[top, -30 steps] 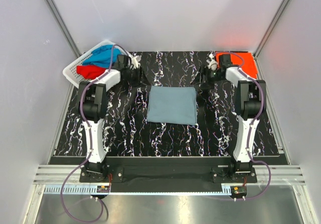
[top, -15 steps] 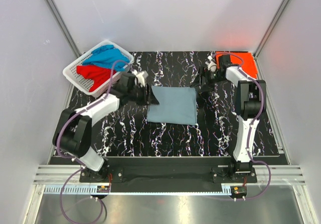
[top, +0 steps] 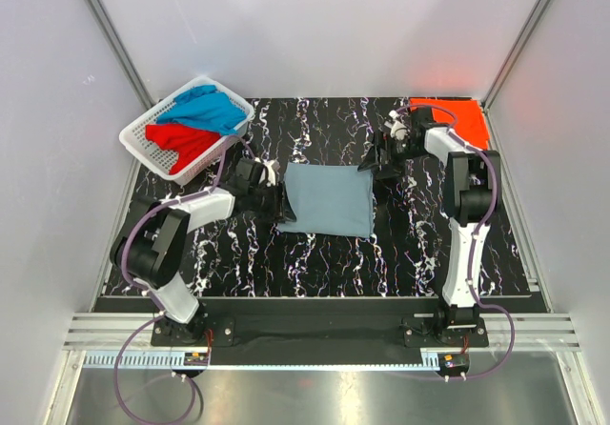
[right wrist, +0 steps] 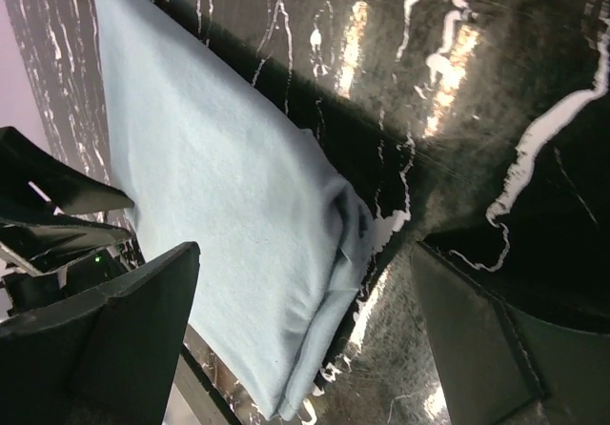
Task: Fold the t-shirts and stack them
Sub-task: Neatly place the folded tshirt to the corner
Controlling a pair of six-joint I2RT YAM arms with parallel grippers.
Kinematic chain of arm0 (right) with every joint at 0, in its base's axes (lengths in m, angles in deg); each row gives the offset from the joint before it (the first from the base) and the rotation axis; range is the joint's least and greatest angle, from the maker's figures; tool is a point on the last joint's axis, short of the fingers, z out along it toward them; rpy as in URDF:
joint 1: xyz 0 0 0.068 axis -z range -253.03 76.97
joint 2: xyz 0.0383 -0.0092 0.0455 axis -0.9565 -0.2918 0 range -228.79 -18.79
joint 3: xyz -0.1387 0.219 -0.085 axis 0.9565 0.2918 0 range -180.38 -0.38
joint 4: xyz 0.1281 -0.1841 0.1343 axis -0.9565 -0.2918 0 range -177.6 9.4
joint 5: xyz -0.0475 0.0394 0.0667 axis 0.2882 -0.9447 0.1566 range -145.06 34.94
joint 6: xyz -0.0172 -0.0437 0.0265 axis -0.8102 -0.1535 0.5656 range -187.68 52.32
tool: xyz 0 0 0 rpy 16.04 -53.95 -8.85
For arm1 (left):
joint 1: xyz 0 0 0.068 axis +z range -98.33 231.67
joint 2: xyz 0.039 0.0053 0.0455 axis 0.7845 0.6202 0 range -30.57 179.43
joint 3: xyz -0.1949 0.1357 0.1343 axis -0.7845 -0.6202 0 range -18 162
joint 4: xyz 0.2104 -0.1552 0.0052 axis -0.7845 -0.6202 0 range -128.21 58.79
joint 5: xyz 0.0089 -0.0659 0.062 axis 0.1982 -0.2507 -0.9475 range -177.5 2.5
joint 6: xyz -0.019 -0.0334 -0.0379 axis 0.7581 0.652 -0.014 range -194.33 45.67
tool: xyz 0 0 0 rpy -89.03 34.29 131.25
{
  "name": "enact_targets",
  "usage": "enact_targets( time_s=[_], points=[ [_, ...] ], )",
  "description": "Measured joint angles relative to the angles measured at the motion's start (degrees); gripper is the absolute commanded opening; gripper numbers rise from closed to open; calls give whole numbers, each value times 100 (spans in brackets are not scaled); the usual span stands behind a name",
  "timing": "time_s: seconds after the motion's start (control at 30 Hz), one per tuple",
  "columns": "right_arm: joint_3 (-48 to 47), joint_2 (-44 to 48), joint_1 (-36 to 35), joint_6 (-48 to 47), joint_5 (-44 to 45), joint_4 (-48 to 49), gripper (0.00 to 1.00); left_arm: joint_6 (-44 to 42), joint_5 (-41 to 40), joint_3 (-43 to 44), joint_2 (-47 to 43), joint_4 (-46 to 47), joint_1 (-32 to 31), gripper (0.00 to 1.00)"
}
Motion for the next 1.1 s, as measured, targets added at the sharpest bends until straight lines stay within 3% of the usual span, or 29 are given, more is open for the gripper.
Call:
enact_targets(
  time_s=[0.37, 0.67, 0.9, 0.93, 1.0, 1.03, 1.1],
  points=[
    [-289, -238, -234, -485, -337, -315, 93, 85, -63, 225, 229, -39, 188, 50],
    [-446, -411, -225, -782, -557, -603, 81, 129, -68, 302, 308, -22, 306, 50],
    [-457, -555, -188, -870, -721, -741, 58, 160, -79, 304, 310, -22, 306, 50],
    [-457, -581, -175, -866, -745, -752, 46, 162, -79, 304, 310, -22, 306, 50],
    [-437, -610, -157, -901, -730, -737, 35, 173, -81, 302, 317, -17, 306, 50],
    [-387, -612, -146, -885, -721, -710, 23, 186, -81, 302, 319, -13, 306, 50],
    [-284, -612, -136, -846, -721, -640, 9, 214, -83, 297, 319, 15, 306, 50]
  ],
)
